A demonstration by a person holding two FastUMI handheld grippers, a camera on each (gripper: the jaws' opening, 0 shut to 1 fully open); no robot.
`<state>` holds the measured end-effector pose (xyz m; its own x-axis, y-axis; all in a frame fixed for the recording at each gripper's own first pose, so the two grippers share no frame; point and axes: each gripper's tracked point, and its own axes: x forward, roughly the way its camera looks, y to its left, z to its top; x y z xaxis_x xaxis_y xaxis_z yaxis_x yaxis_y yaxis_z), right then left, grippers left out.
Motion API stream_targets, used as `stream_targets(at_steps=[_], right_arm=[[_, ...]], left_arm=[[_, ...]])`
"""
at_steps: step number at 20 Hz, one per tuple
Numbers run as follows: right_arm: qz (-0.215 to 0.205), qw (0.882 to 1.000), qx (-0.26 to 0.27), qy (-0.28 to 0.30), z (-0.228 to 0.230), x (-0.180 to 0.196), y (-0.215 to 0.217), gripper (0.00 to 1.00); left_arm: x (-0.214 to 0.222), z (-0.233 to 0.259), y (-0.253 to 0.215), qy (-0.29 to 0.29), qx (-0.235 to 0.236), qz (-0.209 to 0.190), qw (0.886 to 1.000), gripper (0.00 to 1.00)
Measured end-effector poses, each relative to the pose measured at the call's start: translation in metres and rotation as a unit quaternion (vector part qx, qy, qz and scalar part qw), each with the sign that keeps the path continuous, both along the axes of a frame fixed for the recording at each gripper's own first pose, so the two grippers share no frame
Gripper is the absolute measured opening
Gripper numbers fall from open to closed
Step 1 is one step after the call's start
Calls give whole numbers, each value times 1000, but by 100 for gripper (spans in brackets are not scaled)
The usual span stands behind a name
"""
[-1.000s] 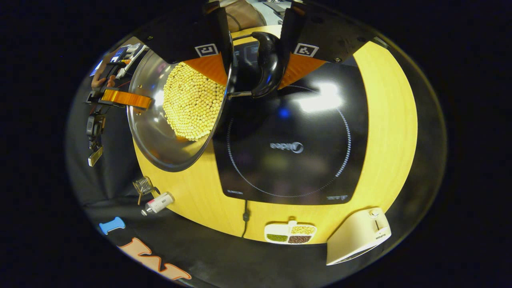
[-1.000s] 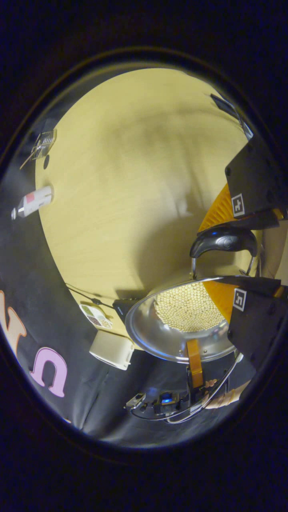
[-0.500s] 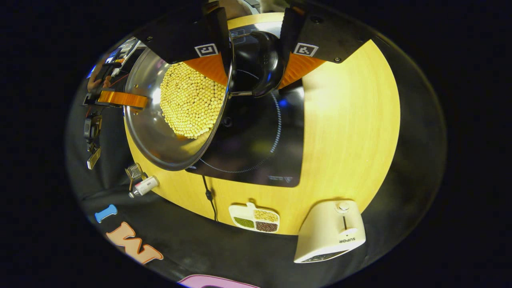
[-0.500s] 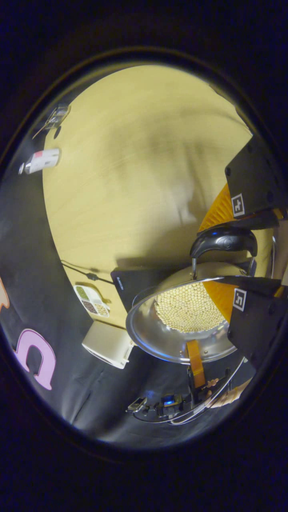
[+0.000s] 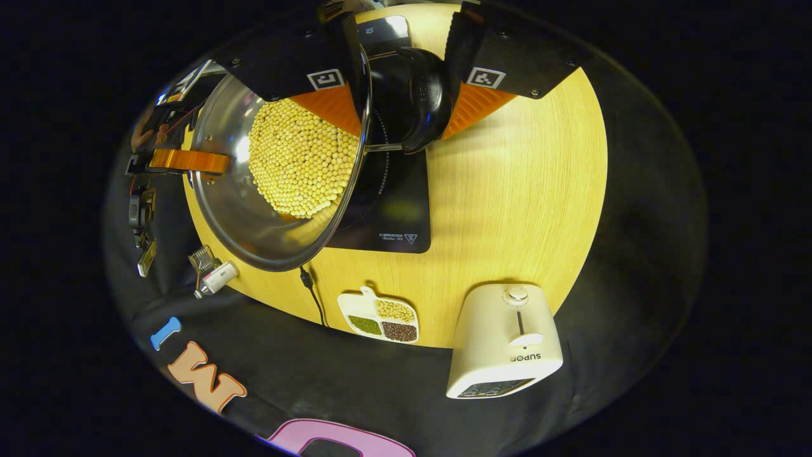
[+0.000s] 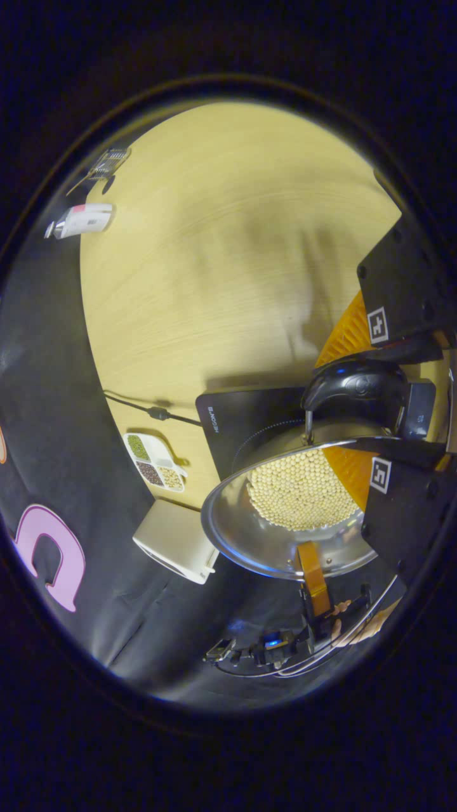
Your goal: First push the handle of the pot to place it horizontally, then grasp the pot with both hands and set it on the induction cooktop.
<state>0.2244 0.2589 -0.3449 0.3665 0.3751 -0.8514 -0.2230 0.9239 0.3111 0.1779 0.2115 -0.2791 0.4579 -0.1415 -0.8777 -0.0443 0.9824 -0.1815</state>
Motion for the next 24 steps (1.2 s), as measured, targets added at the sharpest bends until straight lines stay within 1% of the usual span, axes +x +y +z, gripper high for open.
stream_targets(at_steps=[5,6,11,13,14,15,16,17,18,19,20,22,24], right_arm=[[0,1000,6,2,-1,4,3,50],[1,1000,7,3,-5,3,5,45],[1,1000,11,2,-3,5,5,50],[4,1000,8,-1,0,5,4,48],[7,1000,9,-9,1,6,4,48],[7,1000,15,-21,10,9,4,51],[4,999,26,-40,22,15,5,60],[-2,997,34,-63,34,26,3,80],[-5,995,45,-86,46,29,1,100],[-10,993,52,-108,59,35,-1,92],[-13,989,57,-134,72,42,-3,99],[-19,981,57,-183,95,52,-11,99],[-23,973,51,-224,119,54,-22,99]], left_arm=[[-1,-1,4,2,1,5,1000,58],[-2,-2,4,5,2,7,1000,58],[-3,-3,5,4,17,4,1000,63],[-3,1,5,-10,34,-10,999,67],[0,4,6,-21,43,-17,999,67],[5,9,11,-39,58,-18,997,72],[9,17,16,-57,70,-16,996,71],[15,24,18,-81,80,-12,993,81],[23,33,21,-107,91,-7,990,84],[24,45,21,-129,96,-3,987,98],[27,56,21,-154,102,4,983,99],[36,80,20,-203,111,25,973,97],[40,107,18,-254,120,61,958,97]])
